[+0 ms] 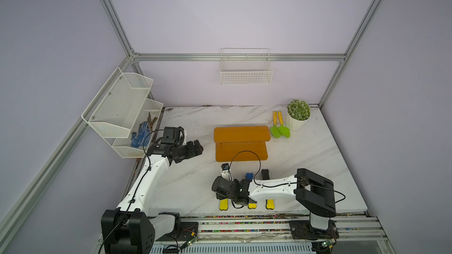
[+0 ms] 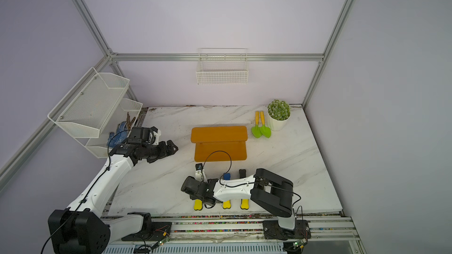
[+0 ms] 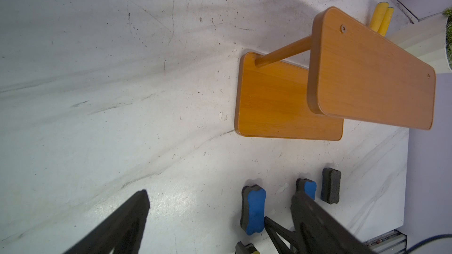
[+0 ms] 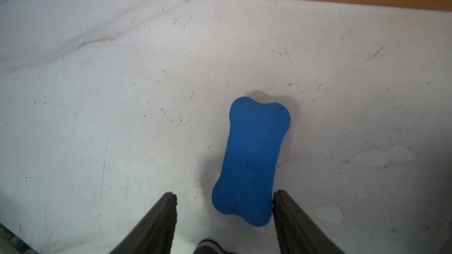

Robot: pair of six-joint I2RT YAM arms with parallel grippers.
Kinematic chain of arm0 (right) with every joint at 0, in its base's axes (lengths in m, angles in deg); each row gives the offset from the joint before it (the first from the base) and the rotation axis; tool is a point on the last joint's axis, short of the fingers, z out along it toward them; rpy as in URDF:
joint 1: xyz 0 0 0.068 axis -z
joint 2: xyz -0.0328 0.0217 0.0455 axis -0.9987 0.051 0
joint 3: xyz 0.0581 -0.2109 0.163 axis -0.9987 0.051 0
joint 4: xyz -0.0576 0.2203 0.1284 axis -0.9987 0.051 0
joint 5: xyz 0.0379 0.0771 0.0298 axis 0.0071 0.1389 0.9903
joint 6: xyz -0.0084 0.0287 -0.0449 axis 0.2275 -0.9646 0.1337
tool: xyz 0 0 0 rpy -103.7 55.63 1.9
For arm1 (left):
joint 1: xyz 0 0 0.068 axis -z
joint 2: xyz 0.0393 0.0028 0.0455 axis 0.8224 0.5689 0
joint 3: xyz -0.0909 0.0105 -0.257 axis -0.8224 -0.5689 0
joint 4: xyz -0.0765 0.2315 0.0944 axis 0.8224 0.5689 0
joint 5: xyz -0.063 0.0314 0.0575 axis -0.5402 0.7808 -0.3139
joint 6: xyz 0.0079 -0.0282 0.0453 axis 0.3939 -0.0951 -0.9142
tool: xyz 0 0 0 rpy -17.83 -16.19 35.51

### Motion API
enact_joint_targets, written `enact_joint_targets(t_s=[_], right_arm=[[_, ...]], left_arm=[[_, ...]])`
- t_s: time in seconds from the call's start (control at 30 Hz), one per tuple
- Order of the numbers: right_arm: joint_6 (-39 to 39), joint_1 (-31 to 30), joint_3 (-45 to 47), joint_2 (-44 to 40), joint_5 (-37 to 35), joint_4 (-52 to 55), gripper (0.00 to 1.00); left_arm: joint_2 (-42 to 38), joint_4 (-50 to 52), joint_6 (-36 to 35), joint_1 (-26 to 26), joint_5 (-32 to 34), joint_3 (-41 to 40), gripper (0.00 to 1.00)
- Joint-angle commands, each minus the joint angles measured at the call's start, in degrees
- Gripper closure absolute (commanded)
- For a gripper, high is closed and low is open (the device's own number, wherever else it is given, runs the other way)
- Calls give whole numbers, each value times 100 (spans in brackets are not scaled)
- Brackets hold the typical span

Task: Remove the whiteboard erasers from the shelf
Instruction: Adjust the whiteboard eraser at the center of the board, then reset both arms

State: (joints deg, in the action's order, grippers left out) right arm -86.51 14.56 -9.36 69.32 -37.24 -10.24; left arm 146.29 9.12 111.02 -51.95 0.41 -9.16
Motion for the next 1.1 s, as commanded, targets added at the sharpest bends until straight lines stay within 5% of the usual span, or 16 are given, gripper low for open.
enact_joint_targets(t_s=[0.0,0.3,0.5,0.63,0.83,0.97,1.07], right_arm=[[67,-42,-90,-201,-105,-41,33],[-3,-47,-48,-599,-475,188,31],[402,-70,701,-1750,-1558,-149,29],[1337,-70,1786,-2844,-2469,-1591,27],[3438,127,3129,-3821,-3991,-3983,9],[5793,662,4398,-3967,-3858,-6878,9],[6250,1452,4715,-3999,-3579,-7263,11]], left_arm=[[-39,-124,-110,-48,-32,47,6],[-282,-127,-249,-26,201,85,5],[-882,-417,-366,13,654,-86,0],[-1085,-627,-435,73,1015,-191,0],[-1116,-1214,-494,85,1142,-456,0],[-1226,-2079,7,80,1782,-1049,0],[-1376,-3111,303,109,2877,-1842,0]])
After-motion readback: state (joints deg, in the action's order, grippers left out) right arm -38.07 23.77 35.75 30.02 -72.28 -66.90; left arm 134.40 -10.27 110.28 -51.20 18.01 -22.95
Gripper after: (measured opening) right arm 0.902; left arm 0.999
